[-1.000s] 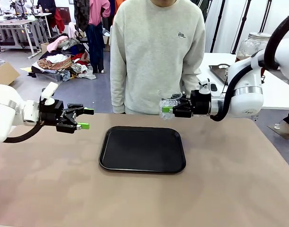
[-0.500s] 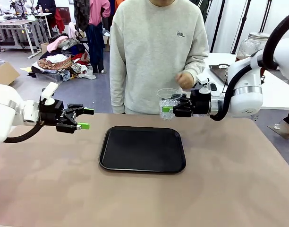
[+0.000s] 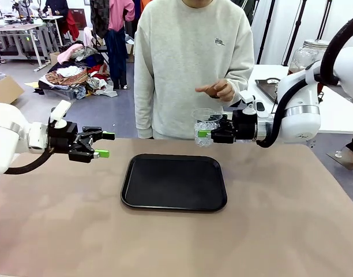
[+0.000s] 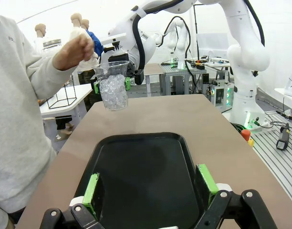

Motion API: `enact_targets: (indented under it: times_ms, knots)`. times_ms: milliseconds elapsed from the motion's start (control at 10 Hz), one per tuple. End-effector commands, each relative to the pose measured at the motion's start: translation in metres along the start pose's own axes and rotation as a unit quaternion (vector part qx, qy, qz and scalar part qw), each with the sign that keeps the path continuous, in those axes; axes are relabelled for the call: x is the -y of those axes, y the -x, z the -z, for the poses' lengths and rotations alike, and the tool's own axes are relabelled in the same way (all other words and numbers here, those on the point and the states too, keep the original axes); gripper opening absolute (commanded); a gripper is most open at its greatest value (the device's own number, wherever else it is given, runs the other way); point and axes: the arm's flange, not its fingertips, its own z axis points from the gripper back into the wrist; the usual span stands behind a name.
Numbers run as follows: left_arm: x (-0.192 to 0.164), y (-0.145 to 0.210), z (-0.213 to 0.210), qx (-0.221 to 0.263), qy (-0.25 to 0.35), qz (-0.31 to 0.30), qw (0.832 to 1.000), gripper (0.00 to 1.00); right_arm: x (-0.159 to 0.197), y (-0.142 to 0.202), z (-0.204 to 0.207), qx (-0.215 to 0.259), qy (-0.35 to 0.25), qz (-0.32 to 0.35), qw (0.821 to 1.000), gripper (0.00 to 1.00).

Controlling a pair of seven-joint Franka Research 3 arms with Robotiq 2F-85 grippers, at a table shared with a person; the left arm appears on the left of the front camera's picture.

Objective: Pour the drink into the iced cup.
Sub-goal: Open the gripper to release the iced cup you were holding.

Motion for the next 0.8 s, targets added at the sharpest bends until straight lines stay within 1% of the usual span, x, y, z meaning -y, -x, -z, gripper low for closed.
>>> enact_targets:
  times_ms: [0, 700]
  knots:
    - [0.0003, -0.0006, 0.0006, 0.0, 0.001, 0.003, 1.0, 1.0, 0.0097, -0.0064, 0.0012, -0.001, -0.007, 0.014, 1.0, 0.71]
    - [0.0003, -0.0006, 0.0006, 0.0, 0.001, 0.003, 1.0, 1.0, 0.0113, -0.0067, 0.004, -0.002, -0.006, 0.017, 1.0, 0.71]
